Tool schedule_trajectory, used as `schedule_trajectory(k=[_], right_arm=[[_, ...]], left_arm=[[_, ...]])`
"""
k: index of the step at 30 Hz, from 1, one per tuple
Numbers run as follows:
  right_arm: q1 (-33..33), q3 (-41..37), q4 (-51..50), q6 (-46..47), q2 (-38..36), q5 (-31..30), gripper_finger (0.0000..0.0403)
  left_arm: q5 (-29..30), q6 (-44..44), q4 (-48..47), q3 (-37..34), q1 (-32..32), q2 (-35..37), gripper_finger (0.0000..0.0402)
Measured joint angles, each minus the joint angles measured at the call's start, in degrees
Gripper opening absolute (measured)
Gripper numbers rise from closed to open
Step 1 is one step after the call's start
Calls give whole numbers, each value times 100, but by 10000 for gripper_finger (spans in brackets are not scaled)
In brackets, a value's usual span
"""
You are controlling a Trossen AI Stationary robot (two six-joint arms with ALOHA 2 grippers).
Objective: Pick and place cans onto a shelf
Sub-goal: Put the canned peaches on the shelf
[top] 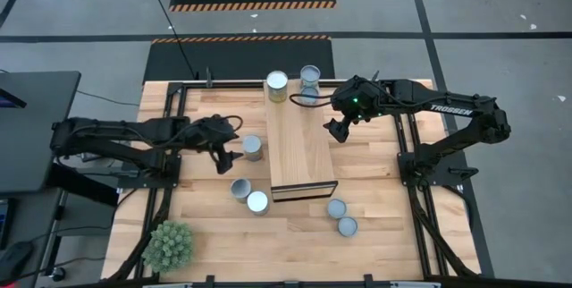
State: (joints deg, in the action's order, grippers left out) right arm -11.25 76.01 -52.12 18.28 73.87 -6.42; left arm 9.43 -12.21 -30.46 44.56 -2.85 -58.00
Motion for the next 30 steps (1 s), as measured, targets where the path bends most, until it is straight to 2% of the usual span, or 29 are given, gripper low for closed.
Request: schedule_trajectory(k=[7,10,13,17,25,30], right_arm=[[0,0,-18,-24,7,-2,354],[0,0,-21,-28,9,-2,354],[0,0,-12,-46,11,-4,354],[0,-2,46,-126,11,-6,354],[0,-2,34,-47,13,0,354],[0,-2,33,17,13,0,354]], left_arm=[[422,241,322,2,-41,-688,314],[314,126,383,4,-119,-811,314],[-35,-18,302,89,-307,-882,314],[-319,114,243,329,-590,-955,314],[-306,271,372,507,-897,-950,314],[-36,140,266,507,-925,-950,314]])
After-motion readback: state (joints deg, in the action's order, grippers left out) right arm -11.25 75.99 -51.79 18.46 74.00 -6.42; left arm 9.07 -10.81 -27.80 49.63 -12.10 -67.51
